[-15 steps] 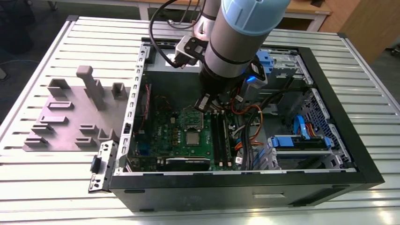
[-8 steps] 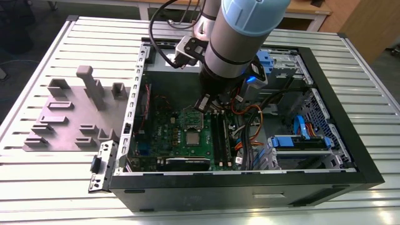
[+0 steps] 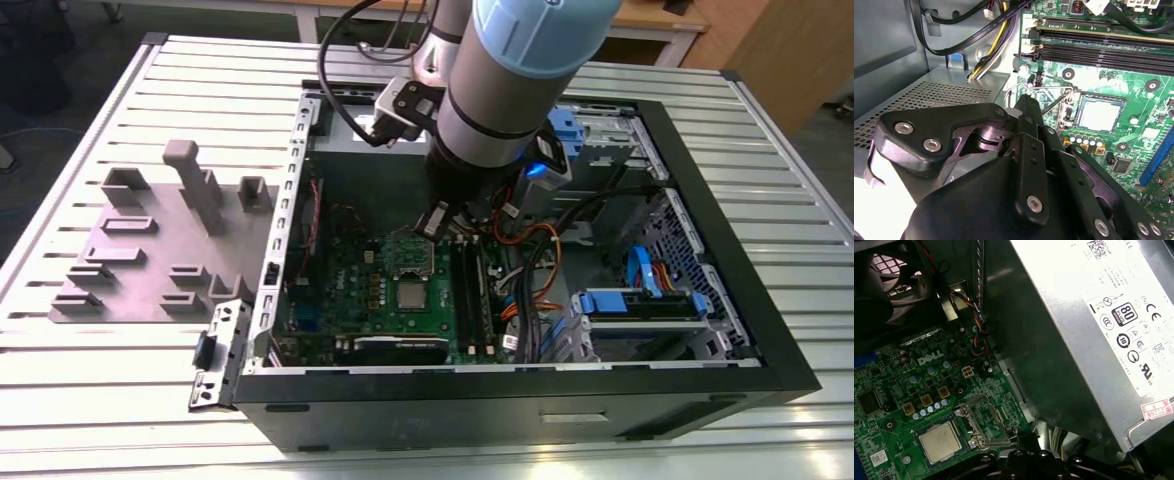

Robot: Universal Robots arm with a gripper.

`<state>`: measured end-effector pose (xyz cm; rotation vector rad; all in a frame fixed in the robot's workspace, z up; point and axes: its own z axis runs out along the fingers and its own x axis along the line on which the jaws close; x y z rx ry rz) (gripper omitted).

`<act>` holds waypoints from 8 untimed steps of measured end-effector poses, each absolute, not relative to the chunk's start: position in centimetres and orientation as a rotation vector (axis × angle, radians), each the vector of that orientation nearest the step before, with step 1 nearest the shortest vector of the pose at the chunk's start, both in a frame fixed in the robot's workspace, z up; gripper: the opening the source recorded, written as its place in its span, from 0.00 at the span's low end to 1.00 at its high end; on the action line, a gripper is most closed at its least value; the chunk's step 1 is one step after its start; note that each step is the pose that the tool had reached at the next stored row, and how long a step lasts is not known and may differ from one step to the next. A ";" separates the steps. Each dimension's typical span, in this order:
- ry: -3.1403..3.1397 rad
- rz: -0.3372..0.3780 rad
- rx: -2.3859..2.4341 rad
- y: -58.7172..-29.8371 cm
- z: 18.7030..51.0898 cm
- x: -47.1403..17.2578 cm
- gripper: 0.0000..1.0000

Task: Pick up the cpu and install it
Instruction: 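Close the cpu cover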

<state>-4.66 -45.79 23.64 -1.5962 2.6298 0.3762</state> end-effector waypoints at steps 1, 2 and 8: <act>2.630 0.376 -1.596 -45.8 23.6 -4.7 0.11; 2.630 0.376 -1.596 -45.8 23.6 -4.7 0.11; 2.630 0.376 -1.596 -45.8 23.6 -4.7 0.11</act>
